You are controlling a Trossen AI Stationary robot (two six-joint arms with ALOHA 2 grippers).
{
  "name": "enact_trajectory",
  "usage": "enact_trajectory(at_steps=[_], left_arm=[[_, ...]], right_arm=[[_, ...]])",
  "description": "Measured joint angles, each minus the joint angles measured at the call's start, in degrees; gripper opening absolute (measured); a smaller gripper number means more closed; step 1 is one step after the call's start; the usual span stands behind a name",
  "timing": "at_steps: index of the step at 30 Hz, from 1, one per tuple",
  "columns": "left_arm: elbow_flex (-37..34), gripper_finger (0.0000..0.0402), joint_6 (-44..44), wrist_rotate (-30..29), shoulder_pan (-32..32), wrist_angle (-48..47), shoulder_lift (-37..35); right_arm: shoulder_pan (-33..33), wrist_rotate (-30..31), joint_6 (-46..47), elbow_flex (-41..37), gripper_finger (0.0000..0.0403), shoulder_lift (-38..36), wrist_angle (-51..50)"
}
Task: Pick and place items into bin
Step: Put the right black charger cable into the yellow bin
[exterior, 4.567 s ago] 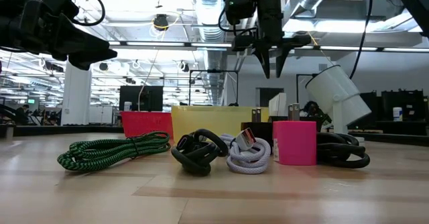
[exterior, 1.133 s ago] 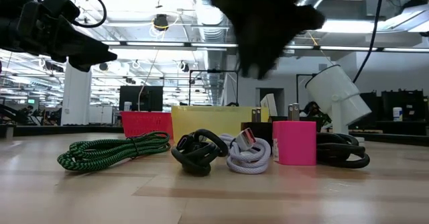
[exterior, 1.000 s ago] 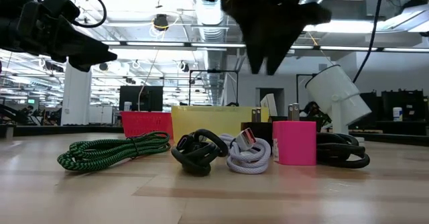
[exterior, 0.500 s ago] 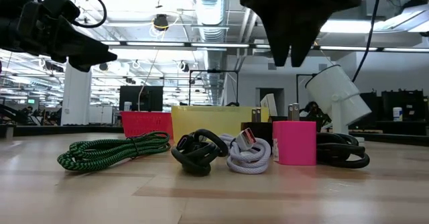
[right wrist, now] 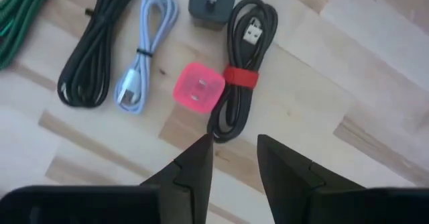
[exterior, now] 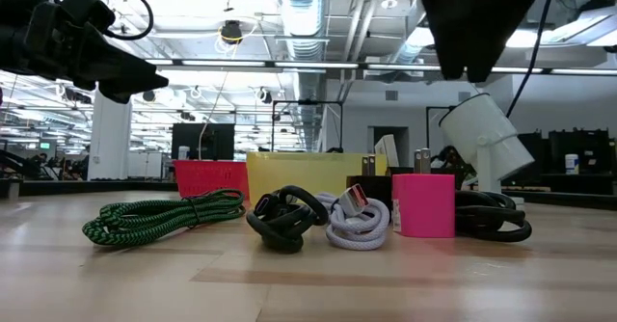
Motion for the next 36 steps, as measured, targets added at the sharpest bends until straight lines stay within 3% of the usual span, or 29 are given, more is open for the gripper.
enact_trajectory(at_steps=[17,36], left_arm=[[0.0,0.022,0.0,0.0,0.0,0.0,0.0],[0.0,0.022,0.0,0.0,0.0,0.0,0.0]], right_arm=[[2.4,-2.0,-2.0,-11.9,0.0113,0.1,11.7],[1.0,-2.4,-4.9,-16.3,0.0113,0.1,16.5]])
